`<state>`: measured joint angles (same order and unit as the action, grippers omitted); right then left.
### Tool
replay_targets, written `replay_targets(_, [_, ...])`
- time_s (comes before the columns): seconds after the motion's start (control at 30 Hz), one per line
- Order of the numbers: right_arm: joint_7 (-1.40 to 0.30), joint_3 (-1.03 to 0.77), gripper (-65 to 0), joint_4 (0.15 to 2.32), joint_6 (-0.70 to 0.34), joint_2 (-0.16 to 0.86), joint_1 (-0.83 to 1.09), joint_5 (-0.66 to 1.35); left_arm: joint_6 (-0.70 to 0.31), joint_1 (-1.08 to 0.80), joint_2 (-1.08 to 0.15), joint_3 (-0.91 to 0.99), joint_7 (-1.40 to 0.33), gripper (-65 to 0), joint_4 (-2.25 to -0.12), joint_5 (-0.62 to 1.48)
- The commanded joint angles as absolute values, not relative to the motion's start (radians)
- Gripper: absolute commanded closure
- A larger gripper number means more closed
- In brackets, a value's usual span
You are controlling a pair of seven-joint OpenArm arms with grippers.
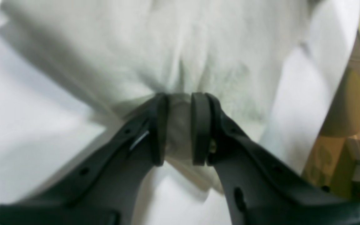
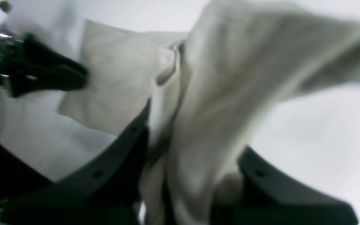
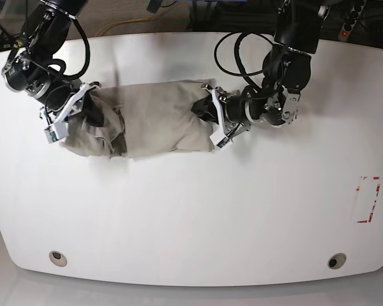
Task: Fold the T-shirt properly
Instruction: 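Grasp the strip ends and push them toward each other with both grippers, then fold the strip in half, bringing the right gripper's end onto the other half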
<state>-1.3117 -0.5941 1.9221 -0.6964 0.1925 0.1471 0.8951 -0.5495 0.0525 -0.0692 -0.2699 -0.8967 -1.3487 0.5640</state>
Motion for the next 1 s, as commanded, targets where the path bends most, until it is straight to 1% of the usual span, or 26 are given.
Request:
replay_targets(0.0, [-1.287, -0.558, 0.0, 1.939, -0.698, 0.189, 0.107, 0.918, -0.539, 0.064, -0.054, -0.283, -0.94, -11.9, -1.339, 0.518])
replay_targets(0.17, [-1.28, -0.49, 0.0, 1.911, -0.698, 0.137, 0.064, 0.917, -0.539, 0.076, -0.051, -0.285, -0.94, -11.9, -1.339, 0.518])
replay_targets(0.37, [-1.268, -0.45, 0.0, 1.758, -0.698, 0.099, -0.001, 0.917, -0.539, 0.077, -0.059, -0.285, -0.94, -11.9, -1.339, 0.518])
replay_targets(0.5, [-1.228, -0.39, 0.0, 1.693, -0.698, 0.099, -0.018, 0.917, -0.539, 0.077, -0.061, -0.283, -0.94, -11.9, -1.34, 0.518])
replay_targets(0.53, [-1.224, -0.38, -1.1, 1.69, -0.698, 0.101, -0.021, 0.917, -0.539, 0.077, -0.061, -0.283, -0.94, -11.9, -1.34, 0.518])
replay_targets(0.57, [-1.219, -0.367, -3.5, 1.689, -0.698, 0.101, -0.024, 0.915, -0.539, 0.077, -0.061, -0.283, -0.94, -11.9, -1.34, 0.518])
replay_targets(0.63, [-1.216, -0.346, -13.6, 1.687, -0.698, 0.097, -0.024, 0.915, -0.539, 0.079, -0.061, -0.283, -0.94, -11.9, -1.342, 0.519])
replay_targets(0.7, [-1.216, -0.34, -22.4, 1.687, -0.698, 0.093, -0.024, 0.915, -0.539, 0.079, -0.059, -0.283, -0.94, -11.9, -1.342, 0.519])
replay_targets(0.73, [-1.216, -0.335, -28.5, 1.687, -0.698, 0.091, -0.022, 0.915, -0.539, 0.079, -0.058, -0.283, -0.94, -11.9, -1.342, 0.519])
replay_targets(0.8, [-1.214, -0.328, -37.3, 1.685, -0.698, 0.091, -0.022, 0.915, -0.539, 0.079, -0.053, -0.282, -0.938, -11.9, -1.342, 0.521])
replay_targets(0.83, [-1.214, -0.32, -41.9, 1.682, -0.674, 0.091, -0.022, 0.915, -0.539, 0.079, -0.053, -0.282, -0.938, -12.1, -1.342, 0.522])
replay_targets(0.9, [-1.214, -0.3, -47.6, 1.684, -0.638, 0.091, -0.022, 0.906, -0.539, 0.079, -0.053, -0.282, -0.937, -12.1, -1.342, 0.524])
replay_targets(0.93, [-1.214, -0.285, -49.0, 1.687, -0.622, 0.091, -0.022, 0.895, -0.539, 0.079, -0.053, -0.28, -0.935, -12.1, -1.342, 0.526])
replay_targets(0.97, [-1.214, -0.262, -48.8, 1.687, -0.611, 0.091, -0.022, 0.885, -0.539, 0.079, -0.051, -0.274, -0.935, -12.1, -1.342, 0.526])
